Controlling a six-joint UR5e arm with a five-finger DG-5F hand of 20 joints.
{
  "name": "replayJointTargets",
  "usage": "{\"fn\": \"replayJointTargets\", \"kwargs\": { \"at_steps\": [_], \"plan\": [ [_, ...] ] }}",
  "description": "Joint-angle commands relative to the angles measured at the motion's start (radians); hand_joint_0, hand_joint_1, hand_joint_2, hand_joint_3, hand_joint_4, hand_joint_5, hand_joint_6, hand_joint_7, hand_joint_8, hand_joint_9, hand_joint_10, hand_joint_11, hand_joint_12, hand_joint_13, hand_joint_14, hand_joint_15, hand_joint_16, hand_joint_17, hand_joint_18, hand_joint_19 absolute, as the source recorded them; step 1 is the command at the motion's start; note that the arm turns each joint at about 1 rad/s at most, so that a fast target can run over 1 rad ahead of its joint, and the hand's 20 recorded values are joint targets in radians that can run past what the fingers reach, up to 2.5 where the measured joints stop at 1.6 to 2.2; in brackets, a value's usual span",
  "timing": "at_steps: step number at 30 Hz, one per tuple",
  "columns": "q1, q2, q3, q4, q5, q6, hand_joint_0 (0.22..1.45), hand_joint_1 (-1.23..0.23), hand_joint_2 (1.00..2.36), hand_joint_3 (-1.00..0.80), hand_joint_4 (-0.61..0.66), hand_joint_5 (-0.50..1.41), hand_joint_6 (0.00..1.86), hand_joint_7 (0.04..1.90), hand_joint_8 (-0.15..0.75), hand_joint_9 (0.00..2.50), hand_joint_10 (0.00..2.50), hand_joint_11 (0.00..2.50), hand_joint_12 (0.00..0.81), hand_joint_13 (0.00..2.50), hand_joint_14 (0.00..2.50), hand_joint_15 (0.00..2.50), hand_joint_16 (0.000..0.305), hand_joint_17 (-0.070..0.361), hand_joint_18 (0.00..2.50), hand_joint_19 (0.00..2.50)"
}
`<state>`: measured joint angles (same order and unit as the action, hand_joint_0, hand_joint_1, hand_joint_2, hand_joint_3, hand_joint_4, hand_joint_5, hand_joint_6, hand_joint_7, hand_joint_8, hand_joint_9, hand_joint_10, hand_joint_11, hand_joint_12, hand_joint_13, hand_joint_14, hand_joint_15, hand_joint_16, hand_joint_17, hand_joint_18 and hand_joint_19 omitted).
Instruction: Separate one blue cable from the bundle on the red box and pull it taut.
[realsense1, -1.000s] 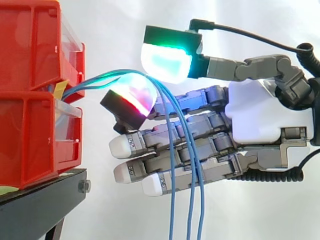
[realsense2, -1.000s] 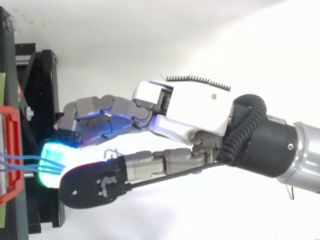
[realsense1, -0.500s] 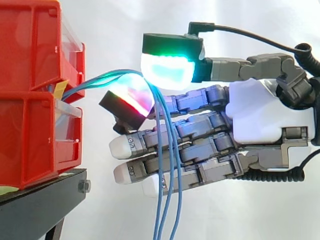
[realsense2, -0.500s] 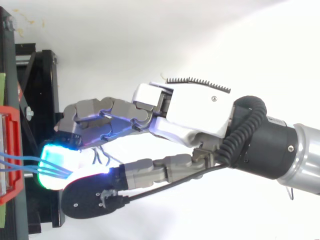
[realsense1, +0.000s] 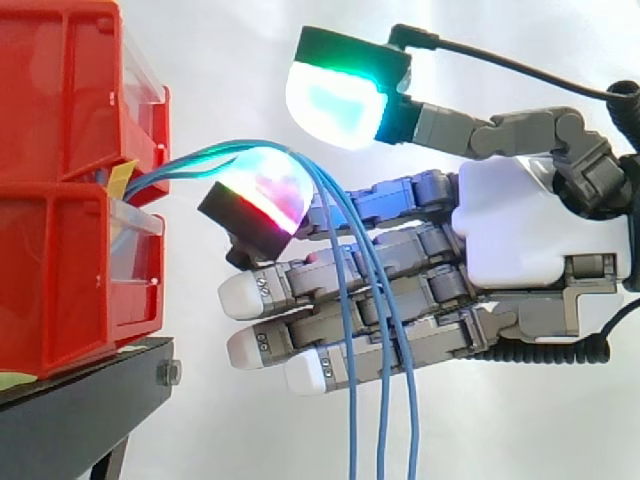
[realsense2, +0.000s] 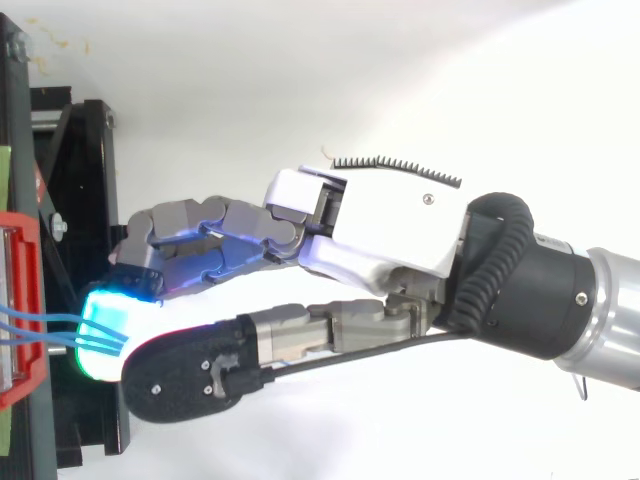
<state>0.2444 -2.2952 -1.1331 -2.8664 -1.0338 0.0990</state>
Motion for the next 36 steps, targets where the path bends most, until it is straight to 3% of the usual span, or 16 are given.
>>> {"fn": "replayJointTargets", "kwargs": {
  "at_steps": [1,5,9,22,36],
  "plan": [
    [0.001,0.000,-0.001,0.001,0.000,-0.001,0.56,-0.46,1.00,-0.50,0.23,-0.11,0.50,1.20,0.311,0.62,0.01,0.29,0.357,0.35,0.00,0.13,0.051,0.116,0.36,0.36],
    [0.000,0.000,0.001,-0.001,0.000,-0.001,0.58,-0.48,1.00,-0.49,0.23,-0.10,0.50,1.23,0.311,0.63,0.01,0.29,0.356,0.37,0.00,0.13,0.050,0.113,0.37,0.35],
    [0.001,0.000,-0.001,-0.001,0.000,-0.001,0.64,-0.57,1.01,-0.38,0.22,-0.09,0.50,1.31,0.307,0.65,0.01,0.29,0.352,0.38,0.00,0.13,0.049,0.110,0.38,0.35],
    [0.000,0.000,0.001,-0.001,0.000,-0.001,0.79,-0.85,1.02,-0.09,0.19,-0.10,0.50,1.33,0.286,0.63,0.01,0.32,0.346,0.36,0.00,0.13,0.047,0.106,0.37,0.38],
    [0.001,0.000,0.001,0.001,0.000,-0.001,0.78,-0.94,1.01,-0.34,0.15,-0.13,0.50,1.31,0.263,0.52,0.01,0.29,0.336,0.29,0.00,0.09,0.048,0.108,0.35,0.30]
  ]
}}
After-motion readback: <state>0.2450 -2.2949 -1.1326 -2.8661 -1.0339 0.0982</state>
